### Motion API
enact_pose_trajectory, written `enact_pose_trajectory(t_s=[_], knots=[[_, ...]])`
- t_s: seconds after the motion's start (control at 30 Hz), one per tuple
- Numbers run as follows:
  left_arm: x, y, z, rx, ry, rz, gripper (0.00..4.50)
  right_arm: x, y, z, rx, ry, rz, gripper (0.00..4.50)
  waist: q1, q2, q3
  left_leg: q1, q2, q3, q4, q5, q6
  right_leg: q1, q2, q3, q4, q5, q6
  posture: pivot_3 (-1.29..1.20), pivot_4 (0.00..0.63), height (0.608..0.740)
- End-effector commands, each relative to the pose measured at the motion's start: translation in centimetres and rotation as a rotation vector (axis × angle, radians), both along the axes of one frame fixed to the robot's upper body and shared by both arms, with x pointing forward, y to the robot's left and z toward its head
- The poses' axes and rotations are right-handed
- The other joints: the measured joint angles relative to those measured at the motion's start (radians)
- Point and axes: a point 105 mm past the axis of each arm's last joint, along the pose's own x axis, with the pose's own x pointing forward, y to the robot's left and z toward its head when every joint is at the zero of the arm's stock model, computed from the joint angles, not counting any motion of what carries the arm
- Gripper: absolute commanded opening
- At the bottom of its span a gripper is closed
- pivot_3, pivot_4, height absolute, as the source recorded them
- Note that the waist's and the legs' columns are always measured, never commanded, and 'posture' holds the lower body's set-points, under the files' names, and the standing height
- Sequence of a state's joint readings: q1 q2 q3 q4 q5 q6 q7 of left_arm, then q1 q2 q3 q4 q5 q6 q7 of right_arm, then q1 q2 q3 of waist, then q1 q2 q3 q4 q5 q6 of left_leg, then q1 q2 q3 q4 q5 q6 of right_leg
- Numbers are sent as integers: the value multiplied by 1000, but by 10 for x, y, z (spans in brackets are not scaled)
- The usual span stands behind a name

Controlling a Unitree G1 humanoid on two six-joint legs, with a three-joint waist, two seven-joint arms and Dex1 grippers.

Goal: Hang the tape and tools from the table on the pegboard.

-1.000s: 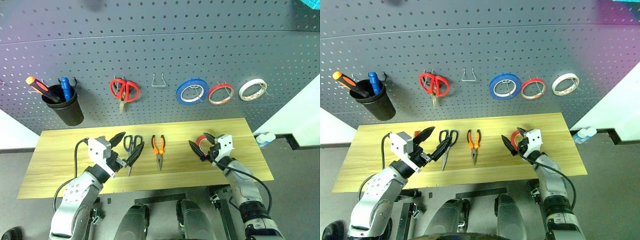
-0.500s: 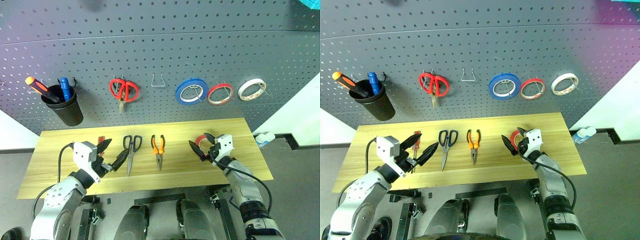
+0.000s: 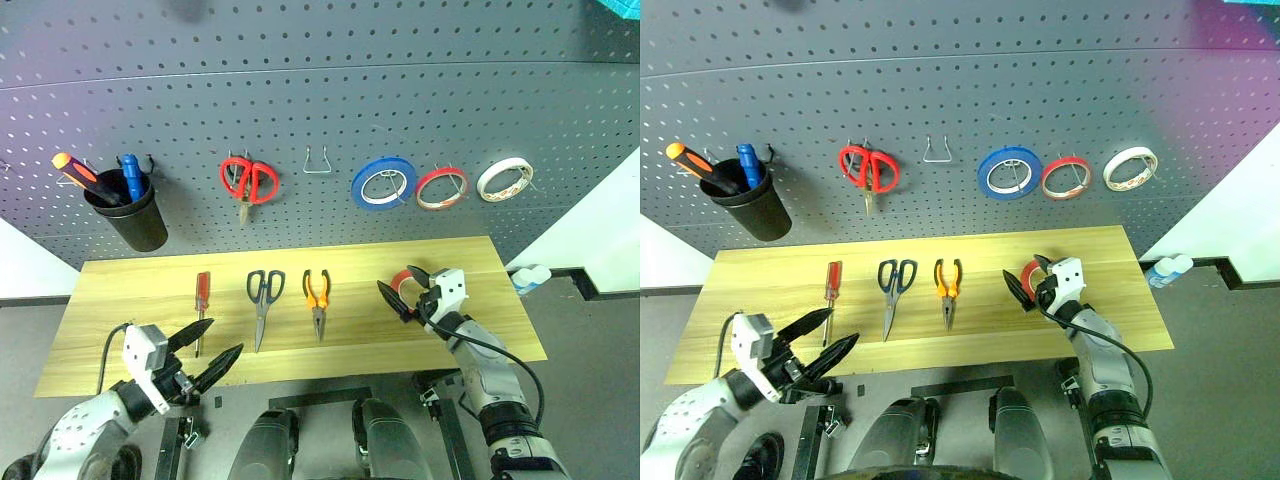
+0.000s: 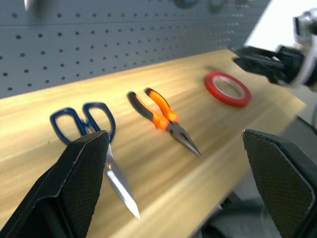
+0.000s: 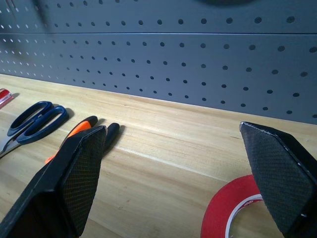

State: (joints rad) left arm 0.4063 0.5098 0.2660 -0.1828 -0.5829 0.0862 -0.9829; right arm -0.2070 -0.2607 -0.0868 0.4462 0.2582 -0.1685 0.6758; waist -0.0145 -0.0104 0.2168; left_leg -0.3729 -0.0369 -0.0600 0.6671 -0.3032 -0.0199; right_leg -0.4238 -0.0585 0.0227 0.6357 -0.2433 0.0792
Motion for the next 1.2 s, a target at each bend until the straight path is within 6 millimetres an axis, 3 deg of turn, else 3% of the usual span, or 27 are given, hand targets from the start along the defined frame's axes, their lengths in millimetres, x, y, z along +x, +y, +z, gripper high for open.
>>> enact_pose_trajectory(t_s=[0.03,0.27,0.5,0.67,0.9,1.2], knots=[[-11,19,-4,19,-6,-35,4470,0,-12,14,-22,-33,-3,4500,-1,0,0,0,0,0,0,0,0,0,0,0,0,0,0,21,189,738],[-14,43,-25,35,-43,-53,4470,-8,-21,13,-135,40,23,4500,1,0,0,0,0,0,0,0,0,0,0,-1,-1,0,0,12,209,738],[4,40,-27,39,-113,-44,4470,-10,-14,6,-193,107,34,4500,-2,0,0,0,0,0,0,0,0,0,-1,0,-1,0,0,5,218,738],[21,24,-10,39,-184,-43,4470,-7,-8,3,-210,120,32,4500,-1,0,0,-1,0,0,0,0,0,0,-2,0,-1,0,0,5,218,738],[26,7,5,29,-207,-55,4470,-6,-7,2,-194,122,23,4500,-1,1,1,-1,0,0,-1,0,1,0,-2,0,-3,0,0,10,221,738],[35,-35,60,-6,-227,-111,4470,-7,-7,-1,-196,127,29,4500,0,1,1,-1,0,-1,-1,0,1,0,-2,0,-3,0,0,10,222,738]])
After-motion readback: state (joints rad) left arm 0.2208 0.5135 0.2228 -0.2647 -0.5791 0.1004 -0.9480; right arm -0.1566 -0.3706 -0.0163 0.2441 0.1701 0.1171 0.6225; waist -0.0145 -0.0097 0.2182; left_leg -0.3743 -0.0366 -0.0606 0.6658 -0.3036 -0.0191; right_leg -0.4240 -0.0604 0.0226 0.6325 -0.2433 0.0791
